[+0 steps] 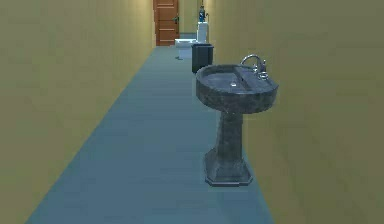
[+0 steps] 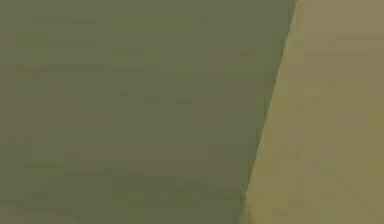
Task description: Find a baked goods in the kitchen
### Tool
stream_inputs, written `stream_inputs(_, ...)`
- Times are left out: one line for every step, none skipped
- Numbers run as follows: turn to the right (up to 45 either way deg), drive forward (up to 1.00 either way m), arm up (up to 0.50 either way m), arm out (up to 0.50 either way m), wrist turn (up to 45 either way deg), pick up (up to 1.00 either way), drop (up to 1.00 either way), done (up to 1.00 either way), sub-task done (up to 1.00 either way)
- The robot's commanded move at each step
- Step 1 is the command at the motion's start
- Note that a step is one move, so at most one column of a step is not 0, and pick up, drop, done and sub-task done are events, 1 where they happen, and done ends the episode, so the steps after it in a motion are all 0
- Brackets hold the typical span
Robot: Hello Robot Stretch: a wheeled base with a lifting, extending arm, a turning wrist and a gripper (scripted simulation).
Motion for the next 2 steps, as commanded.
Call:
stream_inputs(0.0, 0.2, 0.0, 0.0, 0.0, 0.0, 0.0, 0.0, 0.0)
stream_inputs(-45.0, 0.0, 0.0, 0.0, 0.0, 0.0, 0.0, 0.0, 0.0)
